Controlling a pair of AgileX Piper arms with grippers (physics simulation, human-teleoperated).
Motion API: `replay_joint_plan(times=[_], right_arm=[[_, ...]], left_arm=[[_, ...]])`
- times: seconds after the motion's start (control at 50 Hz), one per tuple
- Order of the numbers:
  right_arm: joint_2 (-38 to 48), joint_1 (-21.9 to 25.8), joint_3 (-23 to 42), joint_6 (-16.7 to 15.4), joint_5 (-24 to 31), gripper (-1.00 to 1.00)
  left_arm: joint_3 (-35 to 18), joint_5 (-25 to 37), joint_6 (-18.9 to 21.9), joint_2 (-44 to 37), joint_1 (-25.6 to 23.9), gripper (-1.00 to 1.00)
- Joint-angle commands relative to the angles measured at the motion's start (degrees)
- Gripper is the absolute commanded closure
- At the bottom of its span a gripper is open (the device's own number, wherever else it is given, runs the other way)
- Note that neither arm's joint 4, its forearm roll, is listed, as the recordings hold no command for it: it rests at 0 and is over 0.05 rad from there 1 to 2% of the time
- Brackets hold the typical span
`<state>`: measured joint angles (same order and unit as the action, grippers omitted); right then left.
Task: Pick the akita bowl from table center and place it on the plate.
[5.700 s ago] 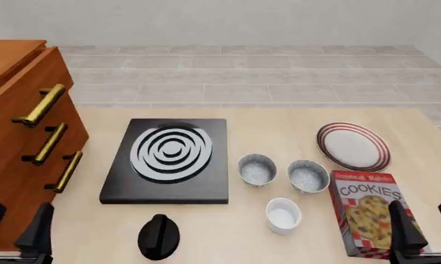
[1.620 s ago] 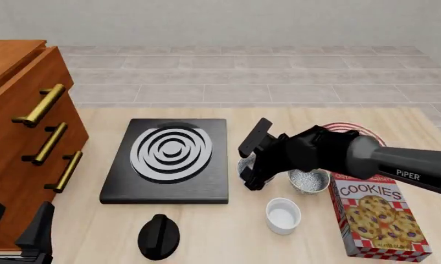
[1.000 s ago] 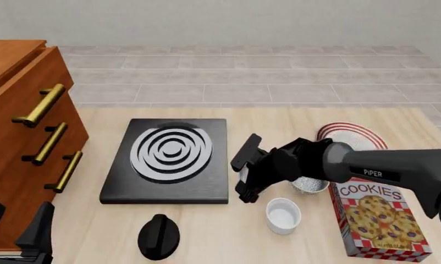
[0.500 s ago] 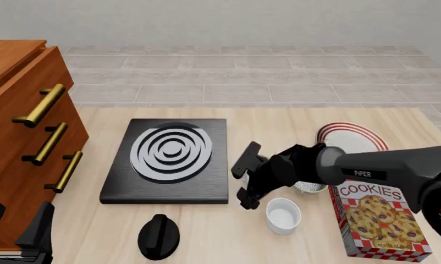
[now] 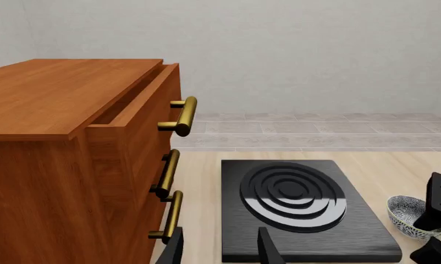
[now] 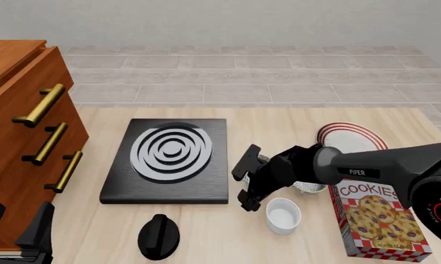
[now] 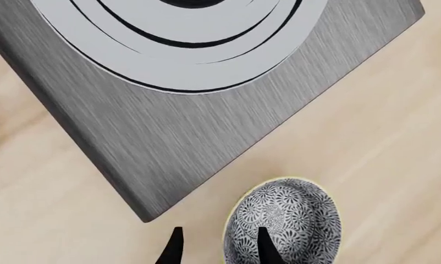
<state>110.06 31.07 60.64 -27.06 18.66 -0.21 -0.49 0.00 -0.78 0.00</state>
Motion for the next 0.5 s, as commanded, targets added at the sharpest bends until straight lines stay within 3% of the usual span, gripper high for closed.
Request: replay_joint_plan(times=[0.02,0.36,0.38,0.5], right_arm=[[2.3,-0.3,0.8,0.6,-0.5,-1.00],[2.2,-0.9,1.1,0.0,-0.6,-1.00],[2.3,-1.0,1.0,-0.1,-0.8,1.00],[2.1,-1.0,0.9,-0.4,-1.1,1.00]], left_arm=[[0.0,0.0,0.0,0.0,0.0,-1.00],[0.0,0.0,0.0,0.0,0.0,-1.00],[0.0,0.0,0.0,0.0,0.0,-1.00],[0.0,0.0,0.0,0.0,0.0,-1.00]])
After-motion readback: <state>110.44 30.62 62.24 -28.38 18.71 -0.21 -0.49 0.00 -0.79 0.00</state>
